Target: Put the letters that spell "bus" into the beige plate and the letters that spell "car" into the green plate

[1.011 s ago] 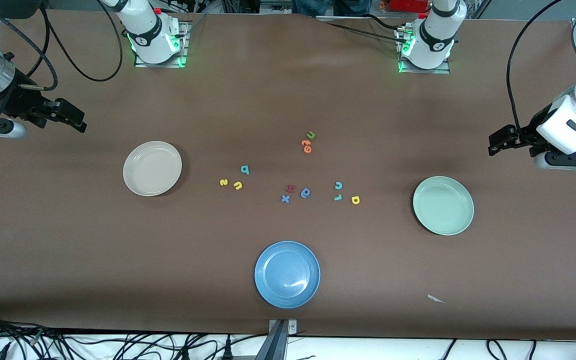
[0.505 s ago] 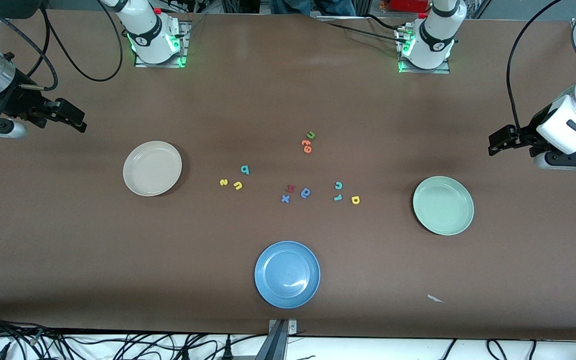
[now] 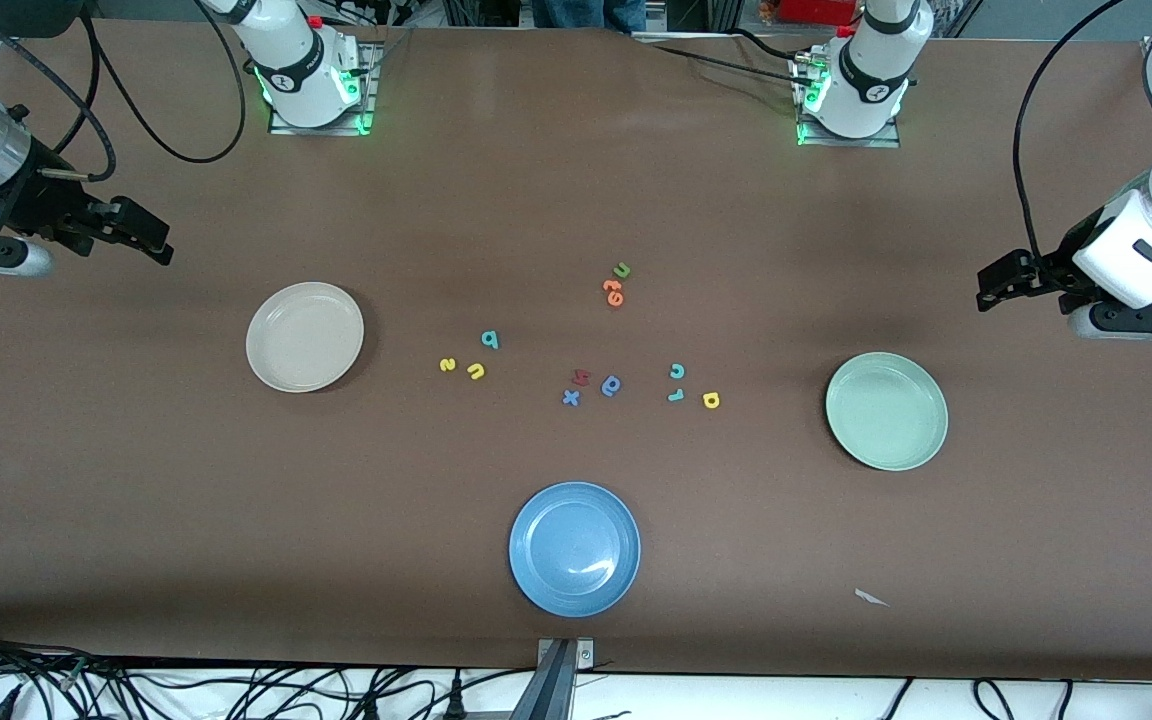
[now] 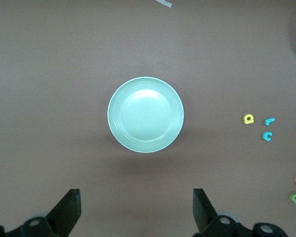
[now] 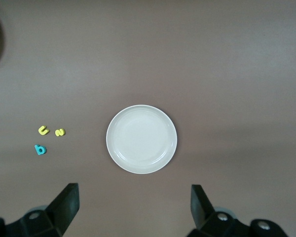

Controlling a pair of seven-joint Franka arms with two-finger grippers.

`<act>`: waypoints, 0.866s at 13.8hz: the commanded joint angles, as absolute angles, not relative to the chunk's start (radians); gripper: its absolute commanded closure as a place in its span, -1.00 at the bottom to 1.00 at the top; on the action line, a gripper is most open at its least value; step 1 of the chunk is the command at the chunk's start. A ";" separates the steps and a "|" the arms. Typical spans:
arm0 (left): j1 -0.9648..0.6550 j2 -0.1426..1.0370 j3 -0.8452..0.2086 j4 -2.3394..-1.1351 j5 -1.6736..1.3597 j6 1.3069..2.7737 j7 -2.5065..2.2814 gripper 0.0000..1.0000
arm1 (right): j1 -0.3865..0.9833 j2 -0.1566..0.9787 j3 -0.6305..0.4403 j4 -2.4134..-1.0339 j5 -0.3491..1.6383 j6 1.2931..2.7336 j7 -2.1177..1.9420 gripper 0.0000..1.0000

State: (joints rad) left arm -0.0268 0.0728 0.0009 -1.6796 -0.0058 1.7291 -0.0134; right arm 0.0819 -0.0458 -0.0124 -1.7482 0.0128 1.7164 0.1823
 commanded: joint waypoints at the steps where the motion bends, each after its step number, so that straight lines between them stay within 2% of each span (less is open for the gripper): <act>1: -0.023 0.066 -0.005 -1.672 0.031 1.718 -0.015 -1.00 | 0.081 -0.058 -0.009 -1.755 0.012 1.709 0.176 -1.00; 12: -0.025 0.064 -0.008 -1.661 0.031 1.713 -0.018 -1.00 | 0.081 -0.058 -0.008 -1.755 0.011 1.706 0.176 -1.00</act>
State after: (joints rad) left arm -0.0268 0.0728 0.0006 -1.6779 -0.0058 1.7291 -0.0134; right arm 0.0819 -0.0458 -0.0109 -1.7482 0.0128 1.7129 0.1823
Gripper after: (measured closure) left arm 0.000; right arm 0.000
